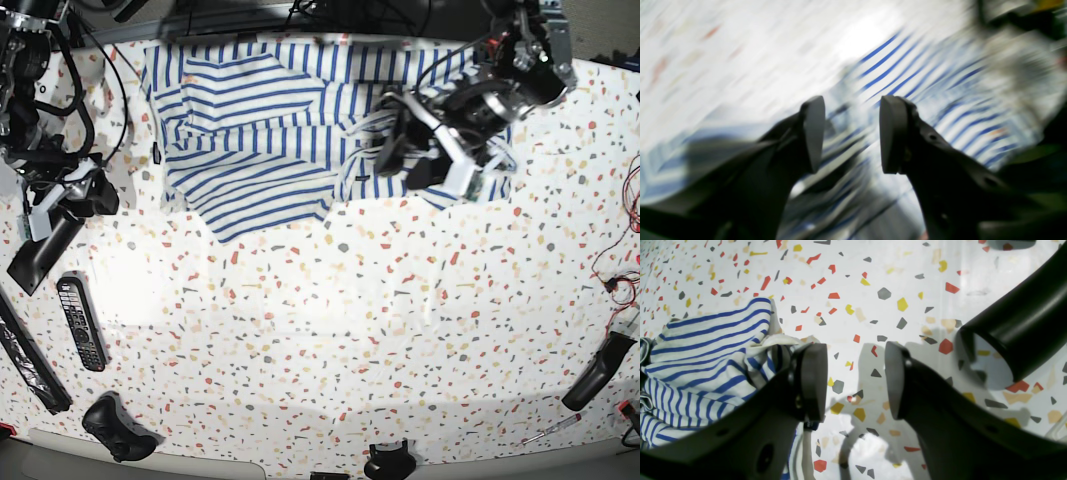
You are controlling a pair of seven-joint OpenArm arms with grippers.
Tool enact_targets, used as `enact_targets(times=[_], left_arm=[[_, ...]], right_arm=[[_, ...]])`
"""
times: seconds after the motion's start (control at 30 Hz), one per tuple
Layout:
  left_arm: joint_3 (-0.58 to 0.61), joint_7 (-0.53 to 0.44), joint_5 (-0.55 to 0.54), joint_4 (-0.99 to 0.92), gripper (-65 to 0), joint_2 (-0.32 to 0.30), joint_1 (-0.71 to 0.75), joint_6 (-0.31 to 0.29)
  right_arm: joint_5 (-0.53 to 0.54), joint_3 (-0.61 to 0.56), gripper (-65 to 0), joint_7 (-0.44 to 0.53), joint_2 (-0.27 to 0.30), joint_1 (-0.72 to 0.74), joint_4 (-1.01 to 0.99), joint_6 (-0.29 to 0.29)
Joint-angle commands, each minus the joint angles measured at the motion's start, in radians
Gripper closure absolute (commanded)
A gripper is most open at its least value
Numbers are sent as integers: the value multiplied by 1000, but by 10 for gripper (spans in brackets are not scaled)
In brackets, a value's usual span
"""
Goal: Layout the t-shirt on the table in an organized manner, then fold the t-shirt properly
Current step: 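Fold the grasped end toward the shirt's middle with the left gripper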
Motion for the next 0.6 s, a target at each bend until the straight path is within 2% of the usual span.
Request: enact_targets(times=[0.0,0.07,0.2,0.3,0.47,0.57], left_arm=[[-18,-23,-23,18,-248,-13,13,-1],[-74,-55,-23,18,-248,-43,44,-1],[-214,-203,-48,18,-248,-77,105,13],[-289,-198,-72,18,-248,-76,122,22],[-299,-170,-71,3,-248,-73,122,30],[-298,-174,-58,-21,-248,-73,119,104]], right_arm=[[13,10,-269,19,22,11,17,6],[13,10,-269,20,22,11,17,6],[13,10,-269,20,22,11,17,6],[13,10,-269,20,22,11,17,6],[13,10,-269,18,22,11,17,6],[13,10,-269,8,22,11,17,6]])
